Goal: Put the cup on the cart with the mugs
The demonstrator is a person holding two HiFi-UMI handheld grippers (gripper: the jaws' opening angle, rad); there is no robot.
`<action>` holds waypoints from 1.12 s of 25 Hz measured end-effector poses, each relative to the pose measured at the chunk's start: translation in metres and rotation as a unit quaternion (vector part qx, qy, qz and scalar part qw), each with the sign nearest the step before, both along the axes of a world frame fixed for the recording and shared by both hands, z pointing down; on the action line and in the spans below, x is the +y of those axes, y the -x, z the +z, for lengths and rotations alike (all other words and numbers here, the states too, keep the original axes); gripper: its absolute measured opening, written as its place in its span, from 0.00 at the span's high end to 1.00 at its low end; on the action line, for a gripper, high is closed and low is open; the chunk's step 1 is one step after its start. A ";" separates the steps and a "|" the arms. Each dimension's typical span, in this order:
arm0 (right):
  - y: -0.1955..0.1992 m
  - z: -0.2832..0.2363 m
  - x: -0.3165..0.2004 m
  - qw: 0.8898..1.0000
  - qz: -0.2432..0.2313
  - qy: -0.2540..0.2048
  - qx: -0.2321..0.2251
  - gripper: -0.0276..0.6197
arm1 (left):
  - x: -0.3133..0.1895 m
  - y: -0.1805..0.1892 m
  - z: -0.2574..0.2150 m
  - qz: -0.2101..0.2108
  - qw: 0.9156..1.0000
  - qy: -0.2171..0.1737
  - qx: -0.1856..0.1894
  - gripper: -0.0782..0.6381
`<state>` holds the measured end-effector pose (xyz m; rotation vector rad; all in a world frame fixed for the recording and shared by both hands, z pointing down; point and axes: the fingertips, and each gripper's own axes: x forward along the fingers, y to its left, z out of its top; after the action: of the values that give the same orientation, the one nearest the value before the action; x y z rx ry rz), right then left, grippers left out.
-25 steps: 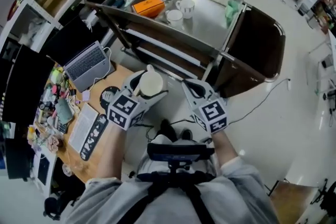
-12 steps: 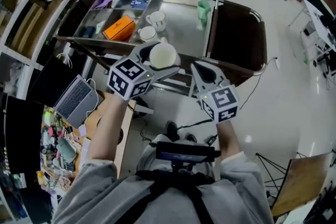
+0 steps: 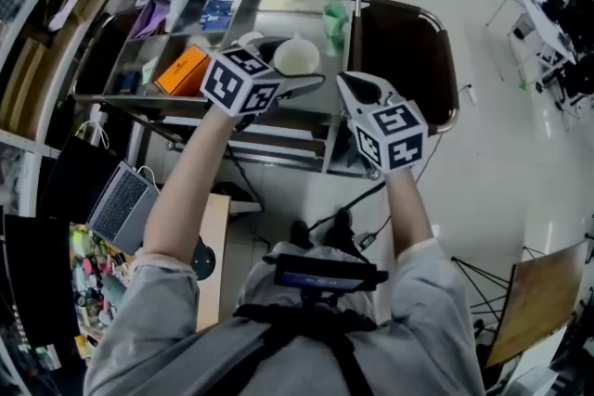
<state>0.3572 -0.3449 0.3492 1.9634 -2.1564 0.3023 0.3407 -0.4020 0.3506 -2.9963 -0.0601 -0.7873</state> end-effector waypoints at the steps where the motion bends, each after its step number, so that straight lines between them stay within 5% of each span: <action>1: -0.004 0.001 -0.005 1.000 -0.003 0.005 0.001 0.96 | -0.006 -0.006 0.006 0.002 1.000 0.004 -0.008 0.29; 12: -0.043 0.021 -0.037 0.999 -0.029 0.030 -0.012 0.96 | -0.042 -0.054 0.073 0.033 0.998 0.028 -0.056 0.29; 28: -0.064 0.037 -0.043 0.998 -0.039 0.043 -0.027 0.96 | -0.055 -0.074 0.126 0.056 0.994 0.041 -0.087 0.29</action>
<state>0.4209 -0.3875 0.3861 1.8412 -2.2064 0.4320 0.4151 -0.4567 0.4763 -2.9587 -0.2708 -1.0540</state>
